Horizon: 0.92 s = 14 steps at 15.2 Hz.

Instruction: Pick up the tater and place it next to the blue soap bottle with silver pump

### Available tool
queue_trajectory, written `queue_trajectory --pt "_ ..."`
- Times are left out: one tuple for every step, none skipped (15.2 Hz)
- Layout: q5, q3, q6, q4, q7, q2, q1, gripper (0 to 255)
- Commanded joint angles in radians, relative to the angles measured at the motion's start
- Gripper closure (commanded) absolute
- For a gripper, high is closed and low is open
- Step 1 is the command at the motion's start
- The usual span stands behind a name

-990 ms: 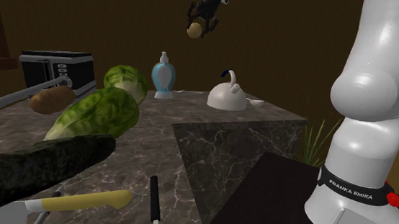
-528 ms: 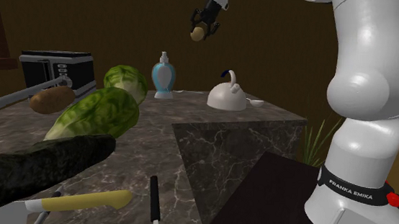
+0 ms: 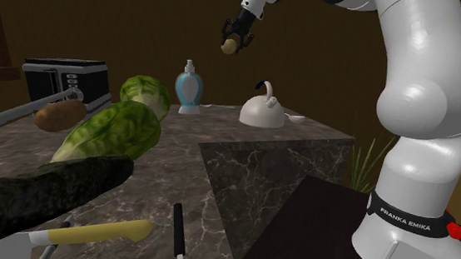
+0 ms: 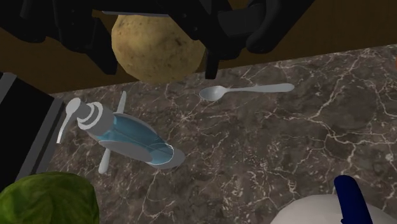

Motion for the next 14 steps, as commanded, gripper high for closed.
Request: queue_trajectory --pt "0.003 0.0 0.031 -0.045 -0.013 -0.012 0.002 255" --pt "0.004 0.0 0.046 -0.065 -0.018 -0.016 0.003 255" --pt "0.006 0.0 0.06 -0.084 -0.024 -0.02 0.004 255" --pt "0.007 0.001 0.074 -0.102 -0.029 -0.024 0.004 255" --pt "0.009 0.001 0.088 -0.12 -0.034 -0.027 0.005 255" --pt "0.011 0.001 0.102 -0.137 -0.04 -0.029 0.006 255" --pt "0.012 0.002 0.115 -0.153 -0.045 -0.031 0.007 255" --pt "0.014 0.002 0.128 -0.169 -0.05 -0.033 0.007 255" --pt "0.016 0.003 0.141 -0.185 -0.055 -0.035 0.008 255" --pt "0.018 0.003 0.154 -0.199 -0.06 -0.036 0.009 255" --pt "0.02 0.004 0.167 -0.214 -0.066 -0.037 0.009 255" --pt "0.022 0.004 0.179 -0.228 -0.071 -0.038 0.01 255" --pt "0.024 0.005 0.192 -0.241 -0.076 -0.038 0.01 255" --pt "0.026 0.005 0.204 -0.254 -0.081 -0.038 0.01 255"
